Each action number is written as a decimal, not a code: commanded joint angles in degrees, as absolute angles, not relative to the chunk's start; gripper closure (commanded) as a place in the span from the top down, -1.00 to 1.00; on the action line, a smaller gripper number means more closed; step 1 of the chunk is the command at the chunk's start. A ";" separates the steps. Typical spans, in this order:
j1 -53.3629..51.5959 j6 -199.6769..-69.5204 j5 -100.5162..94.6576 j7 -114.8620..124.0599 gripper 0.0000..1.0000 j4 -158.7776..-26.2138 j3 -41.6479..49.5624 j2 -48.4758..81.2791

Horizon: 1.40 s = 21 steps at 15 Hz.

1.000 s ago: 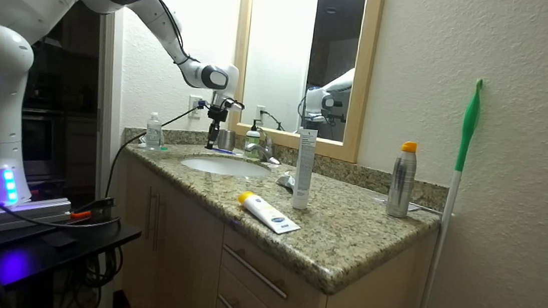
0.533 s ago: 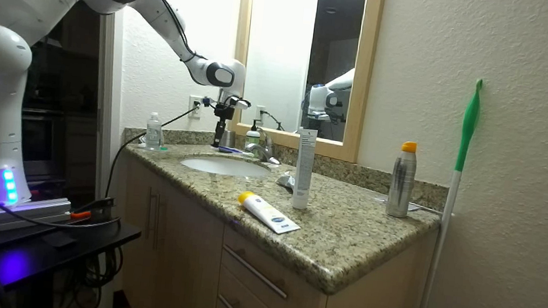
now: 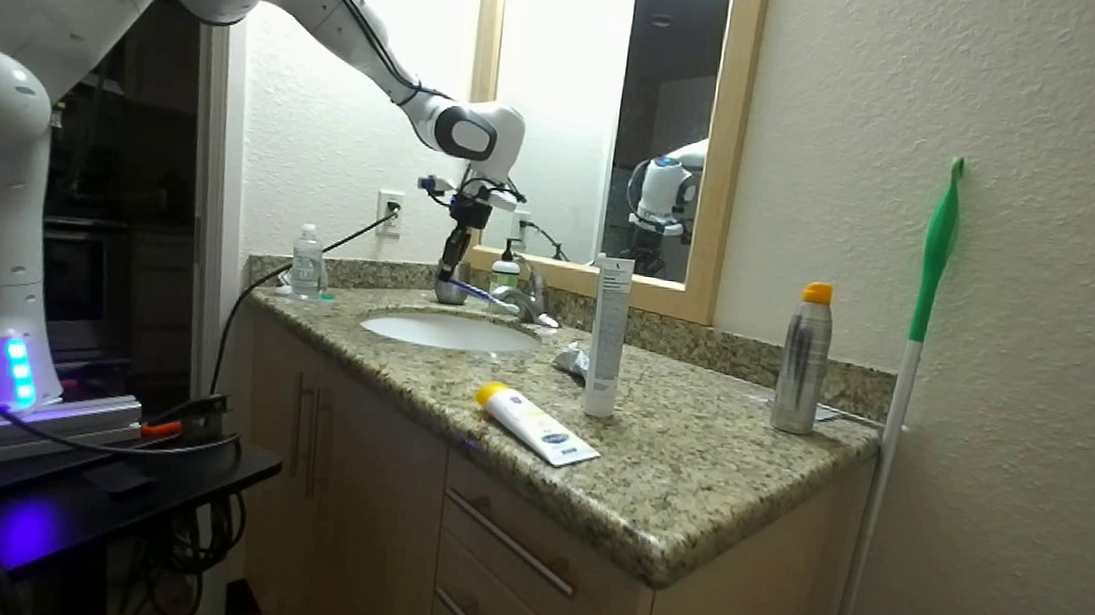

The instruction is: Wet the toothbrush with water, put it back on the counter, move the toothpaste forward then close the tap

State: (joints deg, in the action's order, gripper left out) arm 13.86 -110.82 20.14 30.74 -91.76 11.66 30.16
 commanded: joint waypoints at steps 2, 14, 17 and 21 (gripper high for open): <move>14.67 -110.58 22.74 30.60 -0.83 -91.41 11.74 28.97; 21.93 -121.25 31.28 33.85 -0.96 -87.20 14.92 28.89; 24.66 -122.60 30.31 37.62 -0.96 -84.23 16.85 32.00; 27.05 -125.17 26.98 45.45 -0.96 -78.72 19.48 39.57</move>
State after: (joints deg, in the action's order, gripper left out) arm 25.78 -123.39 29.12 40.15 -84.56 18.22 33.02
